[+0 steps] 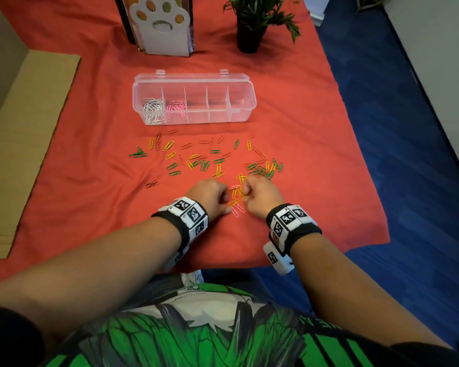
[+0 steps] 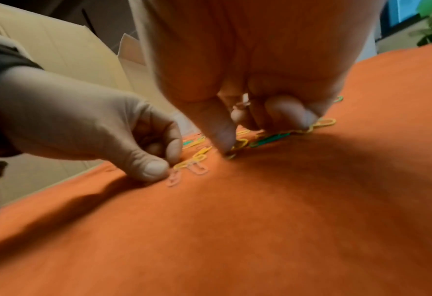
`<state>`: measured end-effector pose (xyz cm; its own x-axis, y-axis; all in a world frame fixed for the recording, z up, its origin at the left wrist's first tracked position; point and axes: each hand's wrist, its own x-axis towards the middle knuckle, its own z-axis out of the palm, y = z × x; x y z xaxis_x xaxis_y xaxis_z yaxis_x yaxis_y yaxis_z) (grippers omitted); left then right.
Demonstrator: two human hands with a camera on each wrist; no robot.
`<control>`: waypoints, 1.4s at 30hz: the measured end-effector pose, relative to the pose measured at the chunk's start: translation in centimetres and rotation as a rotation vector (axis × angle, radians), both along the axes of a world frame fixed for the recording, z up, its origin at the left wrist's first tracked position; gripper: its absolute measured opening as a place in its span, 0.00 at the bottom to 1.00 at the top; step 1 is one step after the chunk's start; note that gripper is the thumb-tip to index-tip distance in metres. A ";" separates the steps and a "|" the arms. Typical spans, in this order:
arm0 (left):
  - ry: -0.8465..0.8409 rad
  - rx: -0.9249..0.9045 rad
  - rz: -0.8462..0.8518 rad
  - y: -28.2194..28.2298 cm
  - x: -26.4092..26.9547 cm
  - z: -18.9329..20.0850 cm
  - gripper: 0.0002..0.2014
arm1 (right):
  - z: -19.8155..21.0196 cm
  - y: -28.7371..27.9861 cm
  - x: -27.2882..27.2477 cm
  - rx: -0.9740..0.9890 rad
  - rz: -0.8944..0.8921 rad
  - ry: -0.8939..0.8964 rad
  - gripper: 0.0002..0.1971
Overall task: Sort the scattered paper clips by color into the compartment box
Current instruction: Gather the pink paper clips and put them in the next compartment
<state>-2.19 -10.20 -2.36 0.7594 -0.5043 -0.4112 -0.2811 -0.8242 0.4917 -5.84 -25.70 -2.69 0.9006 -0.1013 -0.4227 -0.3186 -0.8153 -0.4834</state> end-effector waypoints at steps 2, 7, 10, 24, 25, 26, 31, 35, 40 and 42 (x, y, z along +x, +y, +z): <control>-0.003 0.003 0.036 0.5 0.5 0.2 0.09 | 0.3 -0.7 0.3 -0.017 -0.067 -0.037 0.11; -0.058 0.021 0.079 2.0 1.4 0.5 0.08 | 1.7 -0.6 0.2 -0.099 0.022 0.032 0.03; -0.098 0.060 0.035 2.0 1.0 0.3 0.09 | 1.8 0.8 -0.8 -0.214 0.154 0.058 0.14; -0.239 0.297 -0.209 1.2 -0.3 1.1 0.11 | 2.5 4.0 -3.0 -0.495 0.313 0.004 0.18; -0.246 0.324 -0.223 1.1 -0.3 1.3 0.10 | 2.6 4.1 -3.0 -0.507 0.319 0.000 0.18; -0.242 0.344 -0.233 1.0 -0.2 1.4 0.10 | 2.6 4.1 -3.0 -0.513 0.321 -0.001 0.18; -0.234 0.386 -0.278 0.7 -0.4 1.6 0.12 | 2.0 3.9 -2.6 -0.510 0.347 0.037 0.19; -0.229 0.384 -0.284 0.9 -0.4 1.5 0.14 | 2.0 2.4 -1.4 -0.213 0.241 0.086 0.12; -0.188 0.324 -0.261 1.4 -0.2 0.9 0.15 | 3.2 0.2 -0.8 0.585 -0.409 0.222 0.05; -0.167 0.285 -0.236 1.5 -0.3 0.5 0.14 | 3.3 -0.1 -1.0 0.870 -0.573 0.232 0.04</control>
